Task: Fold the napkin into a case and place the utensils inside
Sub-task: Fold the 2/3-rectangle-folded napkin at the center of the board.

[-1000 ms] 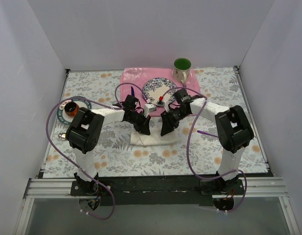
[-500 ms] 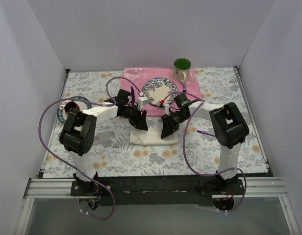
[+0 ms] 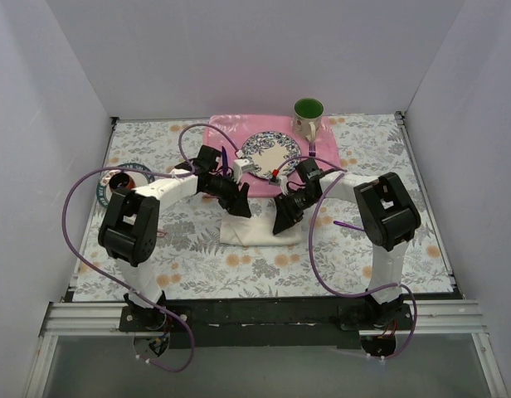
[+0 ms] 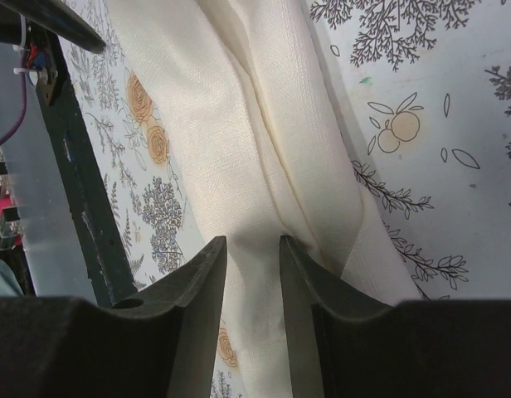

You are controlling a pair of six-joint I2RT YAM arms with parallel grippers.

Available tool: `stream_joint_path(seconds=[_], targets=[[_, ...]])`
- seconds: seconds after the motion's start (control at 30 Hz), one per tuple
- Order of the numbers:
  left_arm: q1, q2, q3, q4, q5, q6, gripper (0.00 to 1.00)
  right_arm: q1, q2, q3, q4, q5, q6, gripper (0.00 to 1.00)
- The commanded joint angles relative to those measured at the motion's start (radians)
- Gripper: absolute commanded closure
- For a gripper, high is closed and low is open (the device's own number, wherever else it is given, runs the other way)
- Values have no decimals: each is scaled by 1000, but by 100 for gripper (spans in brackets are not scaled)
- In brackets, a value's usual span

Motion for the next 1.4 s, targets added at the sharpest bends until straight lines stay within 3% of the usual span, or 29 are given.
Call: stream_joint_path(seconds=[0.0,0.6,1.03,1.17,1.37], targets=[[-21,44,41,-15,15,36,49,-1,49,0,-6,89,-39,59],[-66,133,13,-28,32,47,62,-1,52,11,-26,87,-56,59],[-75,130,58,-77,61,62,99,-1,45,35,-60,64,-77,59],[-77,138,47,-69,49,62,100,0,12,89,-99,14,-87,59],[-78,148,21,-42,34,61,100,-1,-11,179,-66,-64,68,59]])
